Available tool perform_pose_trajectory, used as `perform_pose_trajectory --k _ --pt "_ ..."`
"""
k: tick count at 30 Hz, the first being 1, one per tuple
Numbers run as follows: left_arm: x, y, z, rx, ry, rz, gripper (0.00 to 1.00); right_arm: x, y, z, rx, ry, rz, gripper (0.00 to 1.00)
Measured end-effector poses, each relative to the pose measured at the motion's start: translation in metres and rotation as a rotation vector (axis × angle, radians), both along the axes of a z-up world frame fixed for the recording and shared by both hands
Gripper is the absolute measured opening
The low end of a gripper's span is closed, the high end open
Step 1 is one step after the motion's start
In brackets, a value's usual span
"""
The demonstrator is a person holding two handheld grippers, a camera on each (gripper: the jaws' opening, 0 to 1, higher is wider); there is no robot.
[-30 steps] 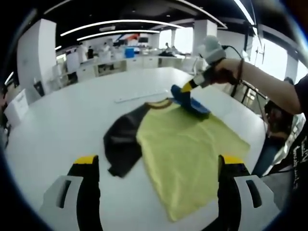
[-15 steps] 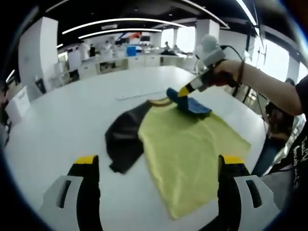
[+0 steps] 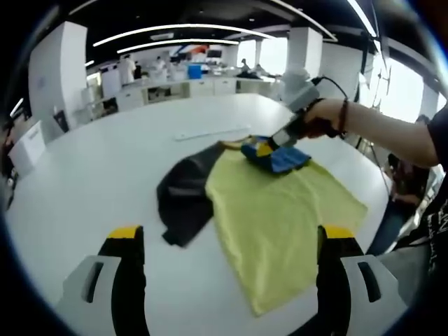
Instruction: Fold the garment on the visible template until the final outline fits inside the template.
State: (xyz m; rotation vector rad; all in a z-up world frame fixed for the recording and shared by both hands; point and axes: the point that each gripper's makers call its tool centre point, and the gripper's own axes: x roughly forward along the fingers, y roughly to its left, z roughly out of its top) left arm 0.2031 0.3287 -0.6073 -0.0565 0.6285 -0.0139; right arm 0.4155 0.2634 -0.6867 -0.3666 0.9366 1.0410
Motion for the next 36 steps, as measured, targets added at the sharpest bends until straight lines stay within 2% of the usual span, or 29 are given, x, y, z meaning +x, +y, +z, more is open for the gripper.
perform_pose_trajectory --k 15,24,31,33,36 --pt "-0.003 0.015 -0.015 -0.017 0.019 0.036 0.99 -0.012 0.01 -0.035 -0.022 0.059 0.018 0.0" --pt "-0.001 0.017 -0.016 -0.019 0.017 0.039 0.99 -0.015 0.01 -0.043 -0.011 0.074 0.006 0.0" --pt "-0.001 0.016 -0.018 -0.022 0.018 0.033 0.99 -0.015 0.011 -0.042 0.013 0.09 -0.005 0.0" --pt "-0.001 0.016 -0.018 -0.024 0.019 0.034 0.99 -0.016 0.011 -0.04 0.041 0.097 -0.013 0.04" --pt "-0.001 0.015 -0.016 -0.025 0.014 0.034 0.99 -0.014 0.01 -0.033 0.046 0.072 -0.029 0.19"
